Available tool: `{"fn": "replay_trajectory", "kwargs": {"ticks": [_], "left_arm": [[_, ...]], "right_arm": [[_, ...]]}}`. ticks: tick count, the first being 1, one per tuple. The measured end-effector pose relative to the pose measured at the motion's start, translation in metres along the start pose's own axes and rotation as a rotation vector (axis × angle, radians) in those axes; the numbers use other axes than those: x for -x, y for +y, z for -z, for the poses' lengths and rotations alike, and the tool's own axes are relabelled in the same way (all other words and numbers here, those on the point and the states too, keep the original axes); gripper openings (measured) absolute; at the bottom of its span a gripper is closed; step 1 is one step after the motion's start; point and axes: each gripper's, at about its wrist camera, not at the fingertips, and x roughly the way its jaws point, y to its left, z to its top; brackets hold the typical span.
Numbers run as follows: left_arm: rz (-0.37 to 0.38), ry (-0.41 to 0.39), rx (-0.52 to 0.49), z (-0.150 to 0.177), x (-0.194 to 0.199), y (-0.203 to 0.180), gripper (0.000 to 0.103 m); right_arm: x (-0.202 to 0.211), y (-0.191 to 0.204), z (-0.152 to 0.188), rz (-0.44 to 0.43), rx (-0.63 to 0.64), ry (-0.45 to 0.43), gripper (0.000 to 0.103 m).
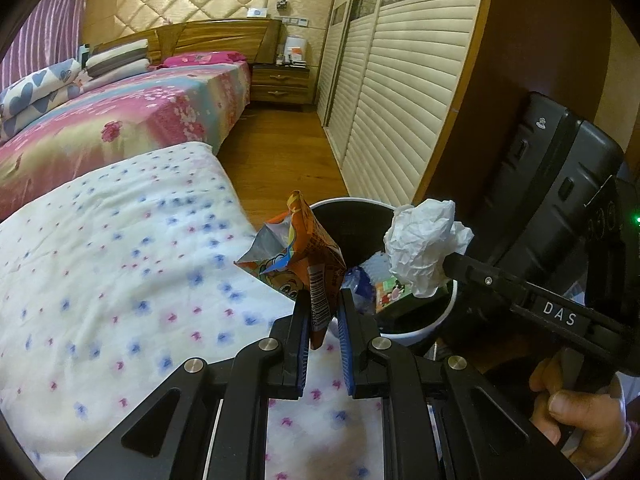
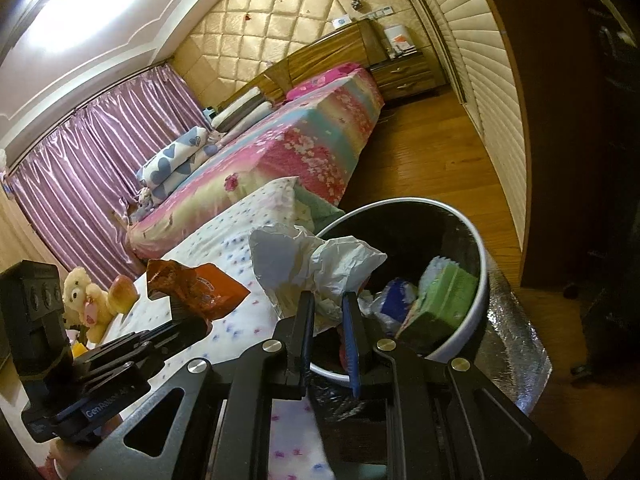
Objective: Collect trash
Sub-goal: 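Carry the orange bag and white tissue in both tools over the bin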
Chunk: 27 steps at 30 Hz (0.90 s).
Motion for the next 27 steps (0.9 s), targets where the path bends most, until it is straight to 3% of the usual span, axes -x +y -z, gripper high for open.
{"fn": "replay_trajectory", "kwargs": {"ticks": [27], "left_arm": [[0.005, 0.047, -0.036, -0.012, -0.042, -0.016, 0.012]], "right_arm": [[-0.005, -0.019, -0.006, 0.059, -0.008, 0.005, 0.014]]}}
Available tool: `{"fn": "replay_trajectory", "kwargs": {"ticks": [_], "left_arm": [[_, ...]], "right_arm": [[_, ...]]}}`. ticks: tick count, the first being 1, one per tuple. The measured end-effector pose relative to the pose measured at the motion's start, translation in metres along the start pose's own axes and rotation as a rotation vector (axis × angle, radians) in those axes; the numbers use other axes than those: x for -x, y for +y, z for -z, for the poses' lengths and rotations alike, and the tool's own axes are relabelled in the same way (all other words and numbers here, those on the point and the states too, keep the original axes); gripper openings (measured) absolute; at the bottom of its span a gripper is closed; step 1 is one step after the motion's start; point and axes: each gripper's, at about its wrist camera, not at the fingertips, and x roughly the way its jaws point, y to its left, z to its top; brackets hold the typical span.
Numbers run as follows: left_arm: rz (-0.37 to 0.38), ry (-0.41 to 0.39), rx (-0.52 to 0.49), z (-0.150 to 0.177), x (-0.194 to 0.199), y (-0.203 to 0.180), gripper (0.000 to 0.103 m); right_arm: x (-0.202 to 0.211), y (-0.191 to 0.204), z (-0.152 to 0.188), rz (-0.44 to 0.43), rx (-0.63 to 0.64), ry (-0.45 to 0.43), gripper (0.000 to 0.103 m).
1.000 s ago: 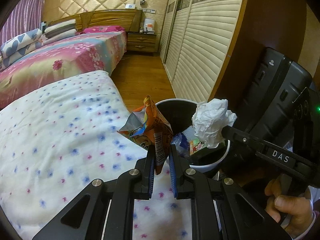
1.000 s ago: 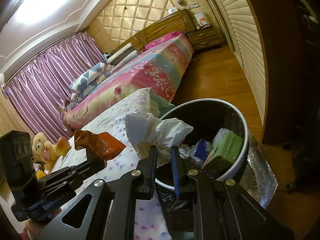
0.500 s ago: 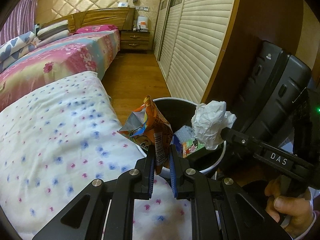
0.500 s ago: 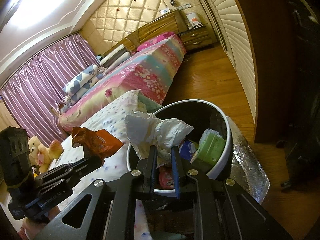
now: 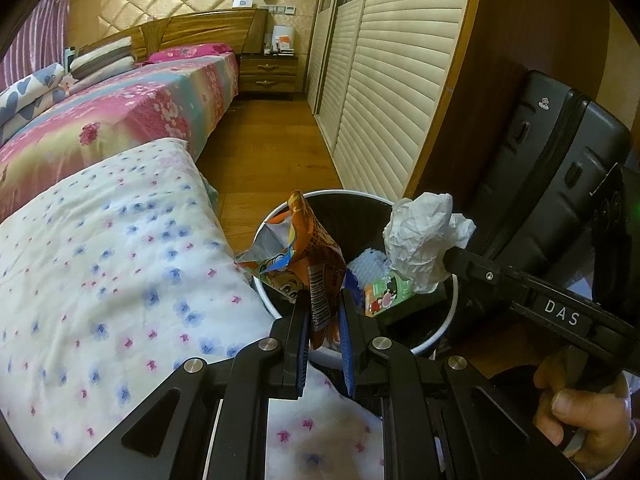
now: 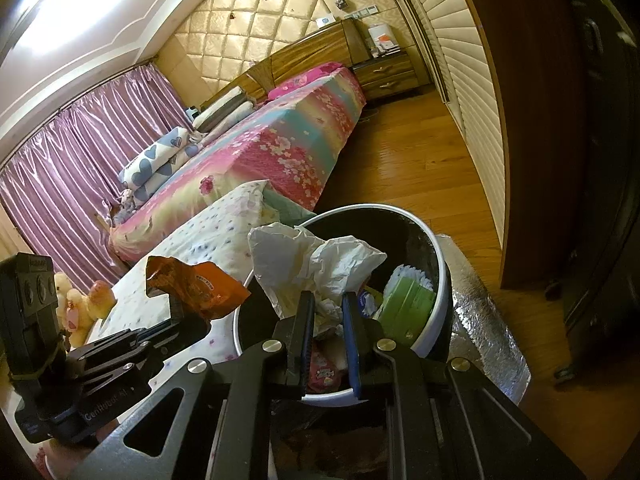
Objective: Collect trash
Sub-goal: 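Carry the orange bag and white tissue in both tools over the bin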
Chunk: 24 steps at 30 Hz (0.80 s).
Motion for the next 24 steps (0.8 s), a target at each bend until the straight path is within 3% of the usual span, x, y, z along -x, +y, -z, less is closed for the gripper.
{"fn": "replay_trajectory", "kwargs": {"ticks": [24], "left_arm": [[-0.006, 0.026, -0.007, -0.003, -0.010, -0.010, 0.012]], "right_arm": [[-0.020, -0.007, -0.012, 0.015, 0.012, 0.027, 0.014]]}}
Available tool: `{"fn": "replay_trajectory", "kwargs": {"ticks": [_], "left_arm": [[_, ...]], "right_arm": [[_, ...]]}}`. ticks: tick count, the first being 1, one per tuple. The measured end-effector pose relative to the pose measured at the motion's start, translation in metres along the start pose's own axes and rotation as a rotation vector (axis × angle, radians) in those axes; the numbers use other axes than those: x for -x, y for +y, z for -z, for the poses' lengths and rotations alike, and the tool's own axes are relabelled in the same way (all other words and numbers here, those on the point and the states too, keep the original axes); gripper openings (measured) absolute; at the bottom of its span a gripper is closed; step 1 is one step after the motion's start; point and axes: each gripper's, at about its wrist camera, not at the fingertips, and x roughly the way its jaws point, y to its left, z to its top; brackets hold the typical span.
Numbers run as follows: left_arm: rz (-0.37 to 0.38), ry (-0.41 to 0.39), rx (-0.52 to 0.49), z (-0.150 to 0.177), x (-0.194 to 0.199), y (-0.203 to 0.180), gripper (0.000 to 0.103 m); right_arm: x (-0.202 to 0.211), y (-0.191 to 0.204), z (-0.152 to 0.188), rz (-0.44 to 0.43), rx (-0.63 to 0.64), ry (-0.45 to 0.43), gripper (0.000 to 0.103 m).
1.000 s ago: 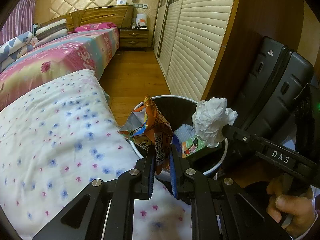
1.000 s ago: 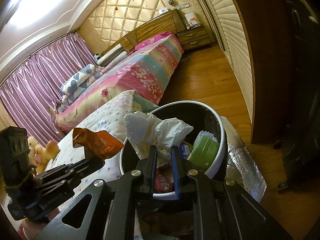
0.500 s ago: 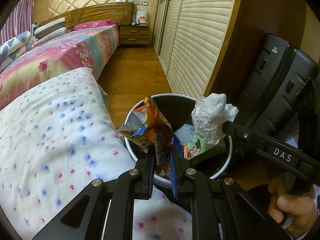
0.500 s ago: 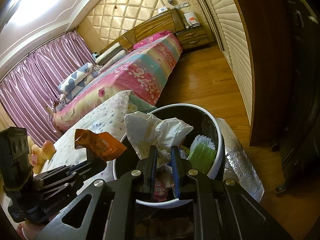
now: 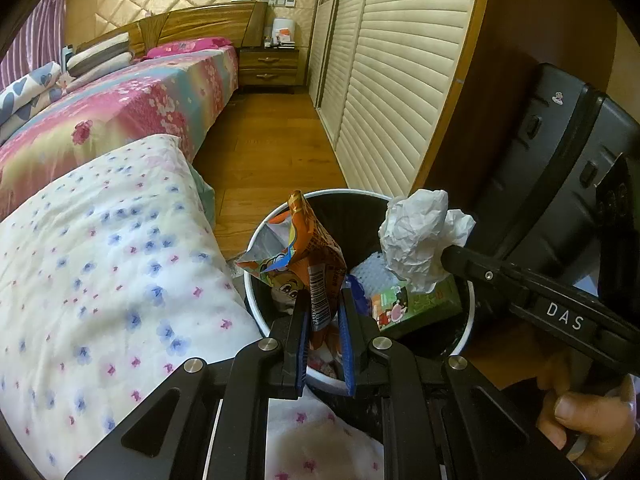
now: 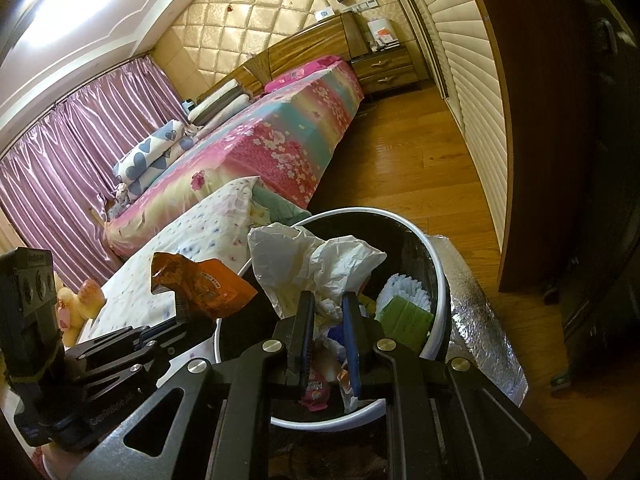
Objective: Collect trash
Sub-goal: 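Carry the orange bag and white tissue in both tools over the bin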
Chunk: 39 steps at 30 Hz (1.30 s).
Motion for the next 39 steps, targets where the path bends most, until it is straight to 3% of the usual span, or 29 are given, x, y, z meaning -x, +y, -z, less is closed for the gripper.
{"fn": "replay_trajectory", "kwargs": {"ticks": [39], "left_arm": [[-0.003, 0.022, -0.024, -0.007, 0.000, -0.013, 0.014]], "right_arm": [[-0.019, -0.013, -0.011, 0.021, -0.008, 0.035, 0.014]]}}
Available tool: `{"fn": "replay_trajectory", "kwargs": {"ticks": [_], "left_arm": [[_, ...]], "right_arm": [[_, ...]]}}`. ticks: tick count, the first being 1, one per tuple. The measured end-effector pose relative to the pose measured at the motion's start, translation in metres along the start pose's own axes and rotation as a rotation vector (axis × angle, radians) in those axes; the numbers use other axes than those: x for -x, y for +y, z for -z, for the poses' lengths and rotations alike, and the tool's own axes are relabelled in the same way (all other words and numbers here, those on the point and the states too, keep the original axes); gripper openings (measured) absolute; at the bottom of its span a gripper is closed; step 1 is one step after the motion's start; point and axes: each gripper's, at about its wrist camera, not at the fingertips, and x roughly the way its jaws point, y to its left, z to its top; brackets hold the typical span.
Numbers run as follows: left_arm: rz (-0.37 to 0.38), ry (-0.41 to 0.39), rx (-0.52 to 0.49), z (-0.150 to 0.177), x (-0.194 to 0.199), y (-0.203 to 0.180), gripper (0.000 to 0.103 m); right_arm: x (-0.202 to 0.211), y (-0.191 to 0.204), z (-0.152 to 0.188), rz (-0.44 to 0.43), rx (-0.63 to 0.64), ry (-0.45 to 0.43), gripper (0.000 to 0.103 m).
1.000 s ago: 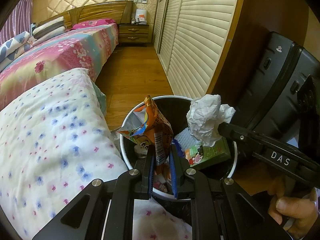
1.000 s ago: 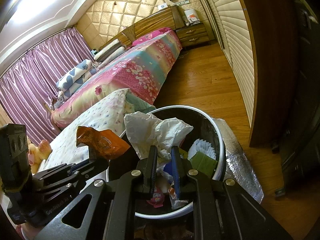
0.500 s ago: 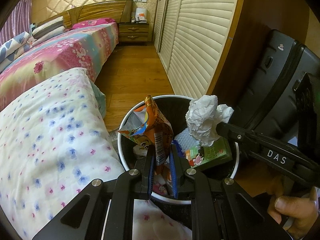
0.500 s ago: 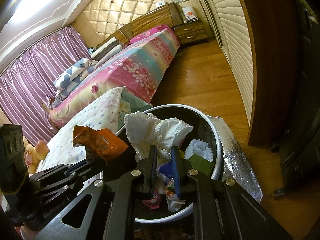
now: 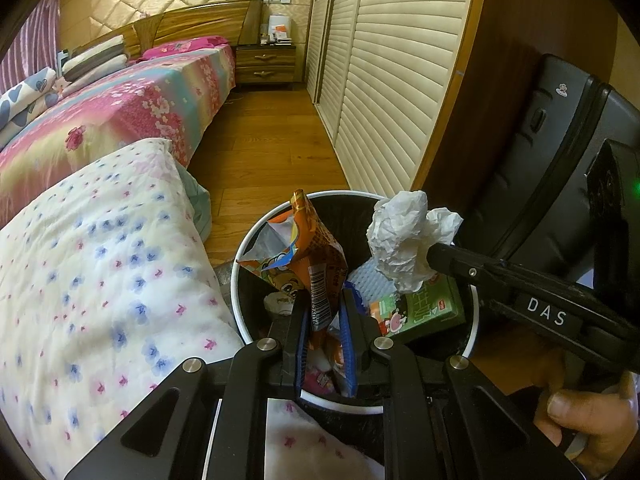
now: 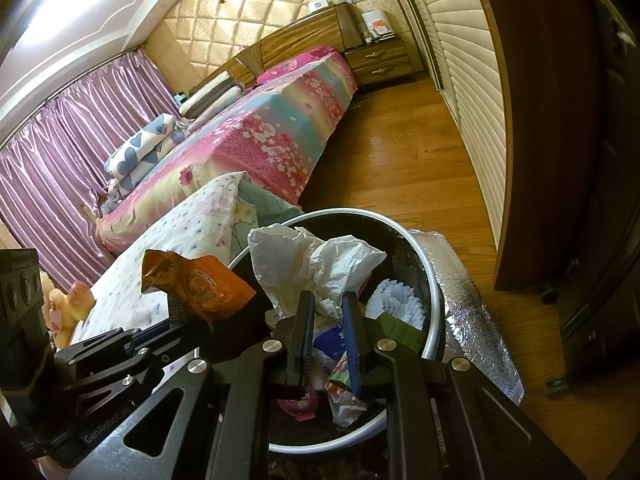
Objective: Collect trash
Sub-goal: 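Carry the orange bag and white tissue in both tools over the bin, then open both tools to drop the orange bag and tissue into the bin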
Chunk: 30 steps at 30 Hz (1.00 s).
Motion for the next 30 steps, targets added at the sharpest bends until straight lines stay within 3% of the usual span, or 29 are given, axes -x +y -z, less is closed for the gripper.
{"fn": "replay_trajectory", "kwargs": {"ticks": [11, 17, 20, 24, 28, 30], "left_arm": [[0.000, -0.001, 0.000, -0.001, -0.001, -0.001, 0.017], [-0.010, -0.004, 0.016, 0.001, 0.002, 0.002, 0.033], [-0.015, -0.020, 0.016, 0.003, 0.009, 0.004, 0.044], [-0.039, -0.046, 0.034, 0.011, 0.024, 0.010, 0.059], [-0.055, -0.066, 0.067, 0.023, 0.042, 0.017, 0.064], [-0.071, -0.083, 0.081, 0.032, 0.054, 0.019, 0.071]], "right_arm": [[-0.001, -0.001, 0.000, -0.004, -0.002, 0.005, 0.017], [0.000, 0.000, 0.000, -0.005, -0.011, 0.008, 0.020], [0.004, -0.001, 0.001, -0.006, -0.020, 0.000, 0.026], [0.015, 0.002, 0.002, -0.009, -0.024, -0.029, 0.048], [0.026, 0.008, 0.004, -0.013, -0.017, -0.057, 0.063], [0.032, 0.013, 0.007, -0.020, -0.019, -0.073, 0.072]]}}
